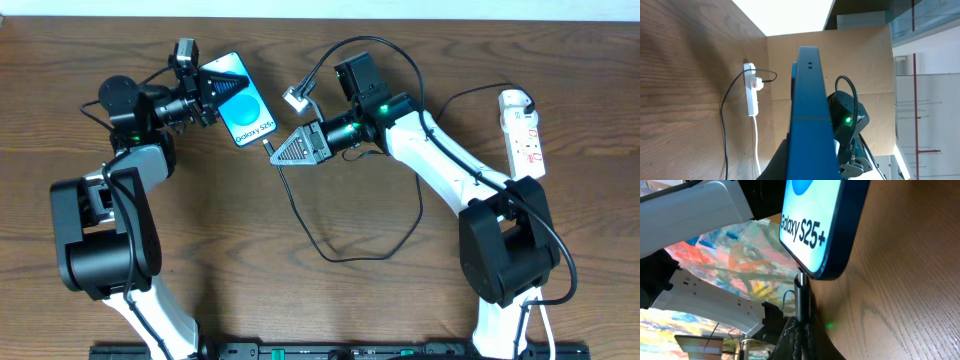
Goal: Plug charger to phone and switch on socket
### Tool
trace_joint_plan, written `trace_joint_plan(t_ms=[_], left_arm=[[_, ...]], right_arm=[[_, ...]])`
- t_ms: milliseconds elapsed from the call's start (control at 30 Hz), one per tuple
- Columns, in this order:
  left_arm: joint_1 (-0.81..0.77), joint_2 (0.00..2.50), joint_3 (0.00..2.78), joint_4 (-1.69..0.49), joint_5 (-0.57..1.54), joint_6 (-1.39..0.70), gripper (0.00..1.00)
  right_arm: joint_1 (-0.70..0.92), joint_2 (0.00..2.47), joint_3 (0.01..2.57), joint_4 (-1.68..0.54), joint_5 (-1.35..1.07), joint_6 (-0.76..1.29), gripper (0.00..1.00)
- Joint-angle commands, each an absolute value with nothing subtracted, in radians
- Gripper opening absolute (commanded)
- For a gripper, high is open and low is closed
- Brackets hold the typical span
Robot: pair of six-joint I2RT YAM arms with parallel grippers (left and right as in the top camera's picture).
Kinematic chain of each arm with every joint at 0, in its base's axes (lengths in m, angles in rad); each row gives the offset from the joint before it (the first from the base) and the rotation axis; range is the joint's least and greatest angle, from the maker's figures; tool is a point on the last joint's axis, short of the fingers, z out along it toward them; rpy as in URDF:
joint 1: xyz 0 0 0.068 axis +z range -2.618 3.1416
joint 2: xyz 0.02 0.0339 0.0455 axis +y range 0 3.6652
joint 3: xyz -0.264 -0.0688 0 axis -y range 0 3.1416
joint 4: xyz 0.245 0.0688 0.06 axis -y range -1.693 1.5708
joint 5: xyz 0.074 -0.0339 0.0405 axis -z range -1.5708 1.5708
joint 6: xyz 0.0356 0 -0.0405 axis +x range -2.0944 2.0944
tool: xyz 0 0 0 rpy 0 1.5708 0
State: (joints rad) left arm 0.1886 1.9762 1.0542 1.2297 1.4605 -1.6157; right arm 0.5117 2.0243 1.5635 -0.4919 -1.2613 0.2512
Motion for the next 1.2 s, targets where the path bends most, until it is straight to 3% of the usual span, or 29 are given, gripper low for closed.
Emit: trace_joint_plan(t_ms=[0,933,1167], left_arm=[[0.183,1.973,1.080,1.240,1.469,-1.606,0.07],[0.144,1.973,1.080,1.240,1.482,-1.605,0.07],[0.144,1.973,1.080,1.240,1.506,-1.590,0.08]], right_arm=[[0.513,2.014,1.575,-0.489,-1.289,0.231,0.01],[0.509,2.014,1.575,-0.487,-1.285,0.232,0.01],[0.503,2.014,1.575,-0.384,-1.285,0.324,0.01]])
